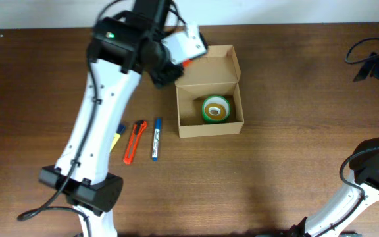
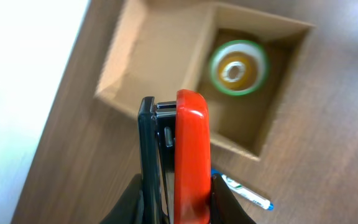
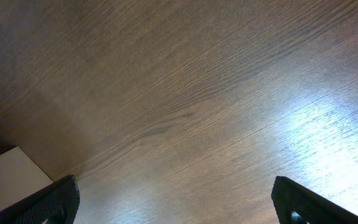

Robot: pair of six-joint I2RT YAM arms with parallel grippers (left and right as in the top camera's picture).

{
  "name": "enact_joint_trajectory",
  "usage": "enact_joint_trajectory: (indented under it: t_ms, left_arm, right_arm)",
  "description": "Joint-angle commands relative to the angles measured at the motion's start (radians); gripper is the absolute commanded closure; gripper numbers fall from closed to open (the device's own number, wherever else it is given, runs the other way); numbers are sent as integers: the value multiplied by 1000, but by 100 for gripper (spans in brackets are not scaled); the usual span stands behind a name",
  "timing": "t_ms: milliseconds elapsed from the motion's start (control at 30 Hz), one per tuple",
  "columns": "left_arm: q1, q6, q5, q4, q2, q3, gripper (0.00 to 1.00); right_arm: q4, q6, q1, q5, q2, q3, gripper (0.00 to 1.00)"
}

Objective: Pack container
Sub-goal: 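Lift the red stapler and carry it over the box, then lower the stapler into the box beside the tape and release it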

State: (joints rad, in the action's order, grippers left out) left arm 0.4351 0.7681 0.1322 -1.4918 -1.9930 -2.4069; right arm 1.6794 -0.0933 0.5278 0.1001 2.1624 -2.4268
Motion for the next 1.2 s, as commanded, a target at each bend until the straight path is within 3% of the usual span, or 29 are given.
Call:
enact_joint_trajectory:
  t_ms: [0, 267, 633, 1167]
  left_arm:
    - [43, 101, 48, -19, -67, -11, 98]
    - [126, 192, 48, -26, -188, -11, 99]
    - [180, 191, 48, -40, -324, -9, 98]
    - [180, 191, 56, -18, -343, 105, 98]
  right_arm:
    - [0, 8, -4, 13, -30, 0, 1]
    - [0, 8, -4, 13, -30, 0, 1]
    - [0, 8, -3, 13, -30, 0, 1]
    - [0, 8, -4, 13, -30, 0, 1]
